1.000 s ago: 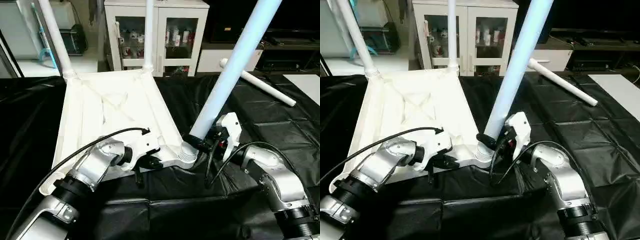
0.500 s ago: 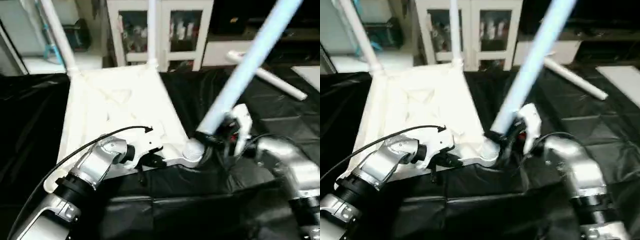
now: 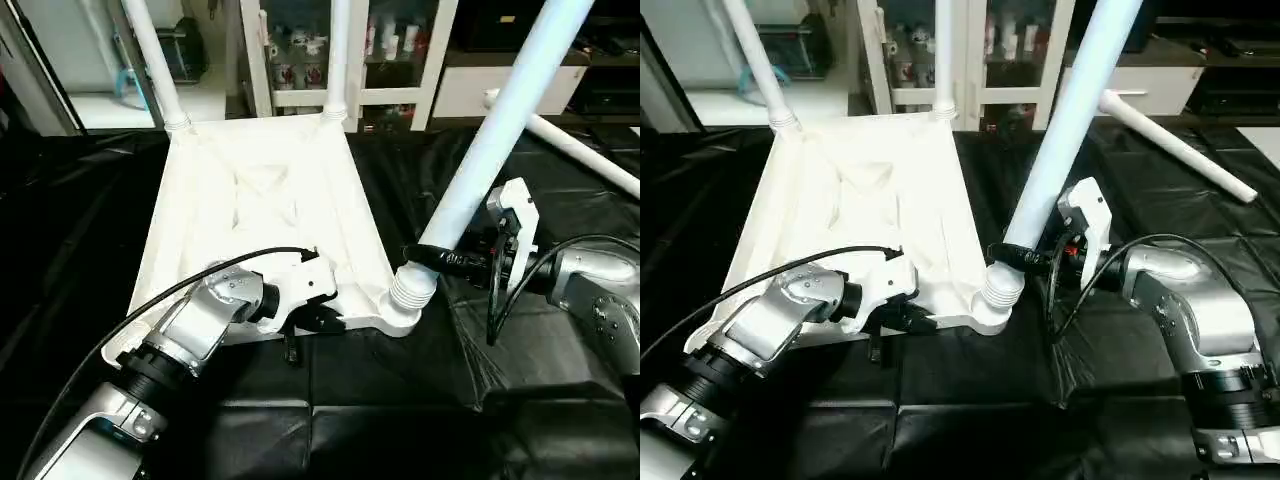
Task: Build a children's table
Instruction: Insert table leg to table base
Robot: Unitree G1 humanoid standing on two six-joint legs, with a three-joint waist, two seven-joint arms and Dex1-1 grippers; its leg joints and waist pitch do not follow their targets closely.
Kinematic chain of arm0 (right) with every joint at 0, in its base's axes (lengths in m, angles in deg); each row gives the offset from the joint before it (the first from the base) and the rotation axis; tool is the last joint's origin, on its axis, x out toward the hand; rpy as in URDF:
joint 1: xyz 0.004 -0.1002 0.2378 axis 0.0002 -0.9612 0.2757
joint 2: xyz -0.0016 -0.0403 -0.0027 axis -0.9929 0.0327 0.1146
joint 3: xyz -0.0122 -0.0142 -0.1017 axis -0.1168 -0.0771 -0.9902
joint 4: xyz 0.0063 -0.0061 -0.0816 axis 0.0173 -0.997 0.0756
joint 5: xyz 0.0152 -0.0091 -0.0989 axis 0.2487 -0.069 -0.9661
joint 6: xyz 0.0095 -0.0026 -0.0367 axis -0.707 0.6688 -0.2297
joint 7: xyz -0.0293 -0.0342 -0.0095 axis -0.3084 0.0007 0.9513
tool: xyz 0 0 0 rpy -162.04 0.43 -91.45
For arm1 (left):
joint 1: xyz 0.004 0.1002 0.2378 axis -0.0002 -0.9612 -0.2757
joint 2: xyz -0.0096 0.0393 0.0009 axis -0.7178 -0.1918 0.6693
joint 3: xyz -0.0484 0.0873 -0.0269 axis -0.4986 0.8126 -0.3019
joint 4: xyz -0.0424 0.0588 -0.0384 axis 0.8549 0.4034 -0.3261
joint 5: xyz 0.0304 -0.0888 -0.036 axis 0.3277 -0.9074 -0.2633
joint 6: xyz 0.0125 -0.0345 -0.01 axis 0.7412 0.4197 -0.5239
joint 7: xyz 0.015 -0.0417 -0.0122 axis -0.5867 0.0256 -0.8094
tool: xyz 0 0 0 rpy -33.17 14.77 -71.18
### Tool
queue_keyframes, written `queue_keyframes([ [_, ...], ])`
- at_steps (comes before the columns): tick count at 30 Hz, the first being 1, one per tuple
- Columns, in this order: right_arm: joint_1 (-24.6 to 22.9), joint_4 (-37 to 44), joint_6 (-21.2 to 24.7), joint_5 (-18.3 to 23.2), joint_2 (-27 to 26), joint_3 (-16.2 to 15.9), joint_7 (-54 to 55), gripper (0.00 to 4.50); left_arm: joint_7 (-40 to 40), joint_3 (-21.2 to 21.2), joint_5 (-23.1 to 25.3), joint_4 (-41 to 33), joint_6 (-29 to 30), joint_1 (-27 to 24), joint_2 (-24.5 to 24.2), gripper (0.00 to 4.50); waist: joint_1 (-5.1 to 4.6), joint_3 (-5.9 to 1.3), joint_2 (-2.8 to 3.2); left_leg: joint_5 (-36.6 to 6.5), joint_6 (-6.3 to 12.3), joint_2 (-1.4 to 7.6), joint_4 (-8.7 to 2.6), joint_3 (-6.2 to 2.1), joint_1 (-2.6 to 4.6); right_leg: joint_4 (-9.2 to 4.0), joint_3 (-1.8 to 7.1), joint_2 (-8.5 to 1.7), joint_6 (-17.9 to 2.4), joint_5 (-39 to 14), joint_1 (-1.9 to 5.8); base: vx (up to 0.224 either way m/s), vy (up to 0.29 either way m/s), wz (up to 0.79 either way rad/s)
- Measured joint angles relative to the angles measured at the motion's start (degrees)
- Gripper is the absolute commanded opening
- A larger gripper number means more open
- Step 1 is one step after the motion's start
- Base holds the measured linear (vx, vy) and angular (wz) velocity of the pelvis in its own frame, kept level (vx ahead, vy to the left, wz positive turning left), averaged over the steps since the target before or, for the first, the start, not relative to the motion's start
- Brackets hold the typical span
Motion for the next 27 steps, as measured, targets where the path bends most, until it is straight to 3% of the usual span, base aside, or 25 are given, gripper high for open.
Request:
queue_keyframes([
  [5,0.51,0.55,0.62,-0.17,-0.11,-1.73,-0.25,1.82,-0.17,-0.03,0.26,-0.19,0.36,0.00,-0.03,0.00,-0.08,0.09,-0.14,-0.12,-0.21,0.00,0.12,0.02,0.05,0.01,0.02,-0.02,-0.06,0.06,0.09,0.000,0.000,0.00],
  [14,3.55,-2.92,-2.58,-4.79,-2.55,-6.61,-0.80,1.82,-0.50,0.27,0.70,-0.72,0.51,-0.10,-0.20,0.00,-0.08,0.09,-0.19,-0.12,-0.20,0.06,0.31,0.02,0.08,0.31,-0.01,-0.02,-0.06,0.06,0.07,0.000,0.000,0.00],
  [27,6.20,-4.67,-2.17,-6.38,0.60,-9.02,-6.40,1.82,-0.68,0.38,0.79,-1.97,1.45,-0.62,-0.38,0.00,-0.06,0.22,-0.58,-0.12,-0.21,0.09,0.60,0.02,0.17,0.74,0.04,-0.03,-0.06,0.04,0.10,0.000,0.000,0.00],
])
